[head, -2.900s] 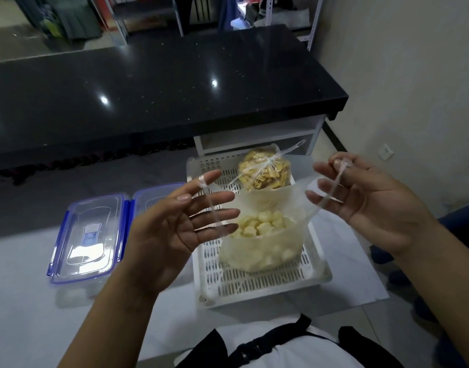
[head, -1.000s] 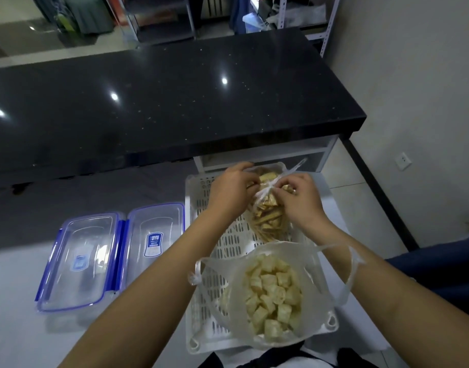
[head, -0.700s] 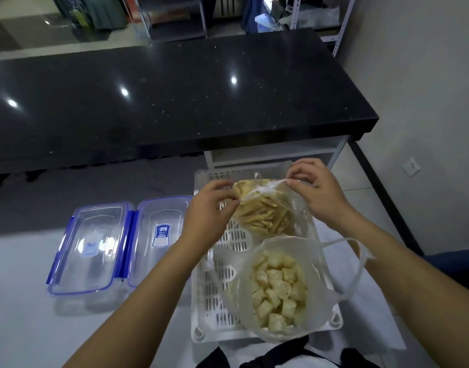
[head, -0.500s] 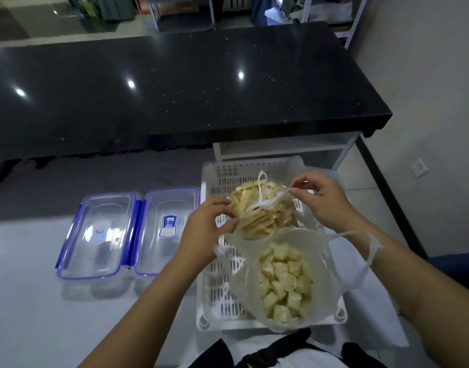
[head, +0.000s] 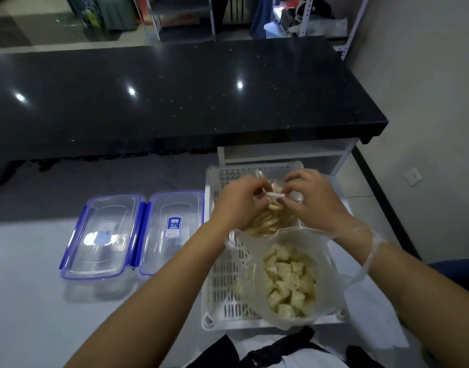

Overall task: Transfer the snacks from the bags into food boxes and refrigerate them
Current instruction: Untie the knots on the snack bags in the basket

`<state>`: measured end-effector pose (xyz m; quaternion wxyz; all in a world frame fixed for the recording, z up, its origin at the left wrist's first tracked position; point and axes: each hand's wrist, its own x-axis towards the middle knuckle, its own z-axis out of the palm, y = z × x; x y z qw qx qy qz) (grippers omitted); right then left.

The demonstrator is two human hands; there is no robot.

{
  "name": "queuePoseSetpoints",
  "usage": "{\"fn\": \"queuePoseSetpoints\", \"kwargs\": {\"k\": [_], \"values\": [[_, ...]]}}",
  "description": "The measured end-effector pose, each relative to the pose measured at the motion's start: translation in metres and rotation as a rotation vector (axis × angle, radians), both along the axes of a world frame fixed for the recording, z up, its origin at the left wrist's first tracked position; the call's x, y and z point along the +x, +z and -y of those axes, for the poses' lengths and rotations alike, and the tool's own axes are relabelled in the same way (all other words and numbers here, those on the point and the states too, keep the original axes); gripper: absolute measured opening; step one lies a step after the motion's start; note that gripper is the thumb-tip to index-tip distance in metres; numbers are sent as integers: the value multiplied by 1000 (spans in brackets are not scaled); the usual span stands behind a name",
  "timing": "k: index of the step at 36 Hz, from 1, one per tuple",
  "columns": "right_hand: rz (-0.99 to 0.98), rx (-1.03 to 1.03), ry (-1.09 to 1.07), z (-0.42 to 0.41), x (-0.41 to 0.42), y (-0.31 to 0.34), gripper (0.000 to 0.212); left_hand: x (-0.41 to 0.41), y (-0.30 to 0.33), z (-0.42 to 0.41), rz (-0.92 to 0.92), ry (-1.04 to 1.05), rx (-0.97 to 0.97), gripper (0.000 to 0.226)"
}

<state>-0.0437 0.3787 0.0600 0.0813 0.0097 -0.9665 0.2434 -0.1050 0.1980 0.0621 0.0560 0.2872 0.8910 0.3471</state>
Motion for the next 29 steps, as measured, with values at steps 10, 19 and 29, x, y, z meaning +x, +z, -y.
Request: {"fn": "queuePoseSetpoints", "kwargs": {"k": [10,19,29], "values": [[5,-453,-168,-32,23,24,6,-4,4,38,79,360,358,18],[-336,-522,-352,-43,40,23,16,-4,17,62,268,325,612,18],[15,-1361,-494,-32,14,55,19,-19,65,71,1012,-36,1013,15]]}}
